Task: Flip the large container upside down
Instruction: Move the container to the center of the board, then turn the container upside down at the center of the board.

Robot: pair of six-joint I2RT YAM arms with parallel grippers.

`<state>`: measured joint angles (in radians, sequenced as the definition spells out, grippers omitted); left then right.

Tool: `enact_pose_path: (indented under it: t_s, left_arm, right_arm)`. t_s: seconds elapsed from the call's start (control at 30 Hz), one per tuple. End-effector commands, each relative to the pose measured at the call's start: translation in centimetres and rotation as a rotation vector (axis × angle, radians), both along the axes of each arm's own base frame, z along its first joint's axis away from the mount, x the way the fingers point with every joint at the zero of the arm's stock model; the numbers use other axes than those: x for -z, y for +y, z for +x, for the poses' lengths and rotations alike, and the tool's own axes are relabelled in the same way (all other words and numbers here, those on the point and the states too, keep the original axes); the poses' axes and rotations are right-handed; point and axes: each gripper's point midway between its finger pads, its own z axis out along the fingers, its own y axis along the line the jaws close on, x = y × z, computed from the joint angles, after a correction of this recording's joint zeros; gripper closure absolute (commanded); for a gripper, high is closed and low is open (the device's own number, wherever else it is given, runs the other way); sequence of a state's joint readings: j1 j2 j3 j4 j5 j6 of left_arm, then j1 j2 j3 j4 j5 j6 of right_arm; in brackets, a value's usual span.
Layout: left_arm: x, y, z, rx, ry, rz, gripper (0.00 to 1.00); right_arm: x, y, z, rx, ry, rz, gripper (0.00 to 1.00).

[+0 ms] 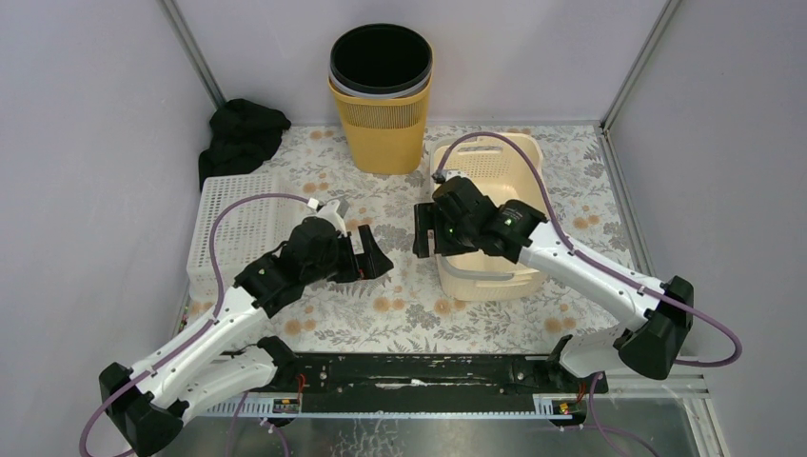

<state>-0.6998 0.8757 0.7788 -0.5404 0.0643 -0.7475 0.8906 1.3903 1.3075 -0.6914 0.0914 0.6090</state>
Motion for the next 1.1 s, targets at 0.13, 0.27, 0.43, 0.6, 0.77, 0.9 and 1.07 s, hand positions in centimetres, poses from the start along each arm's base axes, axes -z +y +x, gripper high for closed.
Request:
enact_pose_path:
  t_s: [0.13, 0.27, 0.43, 0.6, 0.77, 0.9, 1.07]
  left_arm:
    - [-1.6, 0.0, 0.6, -0.009, -0.049, -0.002, 0.0]
    - [-1.6, -0.1, 0.5, -0.001, -0.044, -0.004, 0.0]
    - [-1.1, 0.1, 0.5, -0.008, -0.04, -0.001, 0.0]
    - [-1.0, 0.0, 0.4, -0.008, -0.037, -0.001, 0.0]
    - [-1.2, 0.1, 0.6, -0.013, -0.043, 0.001, 0.0]
    - [-1.2, 0.1, 0.6, -0.013, -0.043, -0.001, 0.0]
    - [-1.3, 0.3, 0.5, -0.017, -0.047, -0.002, 0.0]
  right_arm:
    - [-4.3, -3.7, 3.7, 0.09, -0.203, -0.121, 0.15]
    - [-4.8, -6.2, 6.3, 0.158, -0.223, -0.136, 0.18]
    - [-4.6, -6.6, 8.3, 0.168, -0.213, -0.098, 0.24]
    - [-5.0, -3.9, 9.2, 0.097, -0.205, -0.036, 0.26]
    - [-5.3, -2.0, 10.0, 0.061, -0.185, 0.004, 0.26]
    - [-4.0, -2.0, 11.1, 0.086, -0.152, -0.062, 0.27]
    - [-2.1, -2.0, 11.9, 0.101, -0.108, -0.129, 0.28]
